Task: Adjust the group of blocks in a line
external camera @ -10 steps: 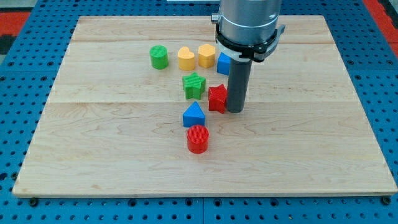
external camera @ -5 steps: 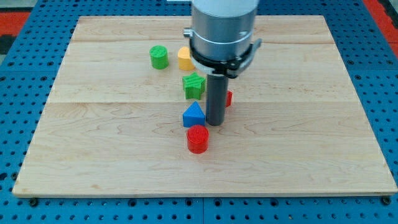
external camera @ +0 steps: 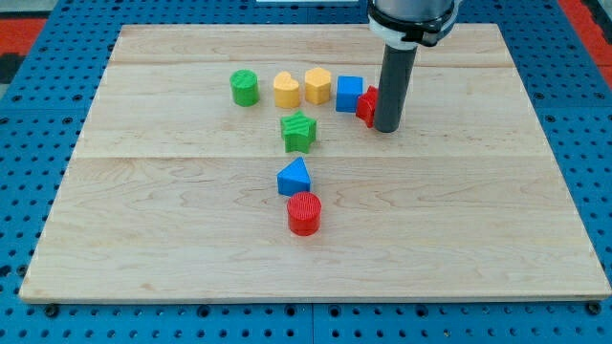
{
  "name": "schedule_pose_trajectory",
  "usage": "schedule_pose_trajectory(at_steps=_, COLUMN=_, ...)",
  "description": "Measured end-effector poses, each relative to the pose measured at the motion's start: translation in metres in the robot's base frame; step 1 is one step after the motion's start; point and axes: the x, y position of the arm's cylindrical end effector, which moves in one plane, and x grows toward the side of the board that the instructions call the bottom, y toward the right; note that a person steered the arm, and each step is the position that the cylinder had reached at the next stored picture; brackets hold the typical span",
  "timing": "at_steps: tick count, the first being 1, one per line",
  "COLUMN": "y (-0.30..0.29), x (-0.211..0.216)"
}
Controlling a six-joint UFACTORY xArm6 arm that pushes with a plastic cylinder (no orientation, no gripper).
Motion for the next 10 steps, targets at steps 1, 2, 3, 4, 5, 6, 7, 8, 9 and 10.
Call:
schedule_pose_trajectory(at_steps=1, y=0.0, x=-0.002)
schedule_pose_trajectory(at_steps=2, y=0.0, x=-0.026)
schedule_pose_trajectory(at_steps=3, y=0.0, x=-0.04)
schedule_pose_trajectory(at_steps=4, y=0.001, x=-0.04)
schedule_pose_trajectory(at_steps=5, y=0.001, x=-0.04)
schedule_pose_trajectory(at_steps=6, y=0.001, x=-0.041)
schedule_pose_trajectory(at_steps=7, y=0.018, x=-0.041)
schedule_pose_trajectory(at_steps=8, y=0.044, x=-0.041)
schedule_pose_trajectory(at_steps=9, y=0.057, x=-0.047)
schedule_pose_trajectory(at_steps=10, y=0.043, x=-0.075)
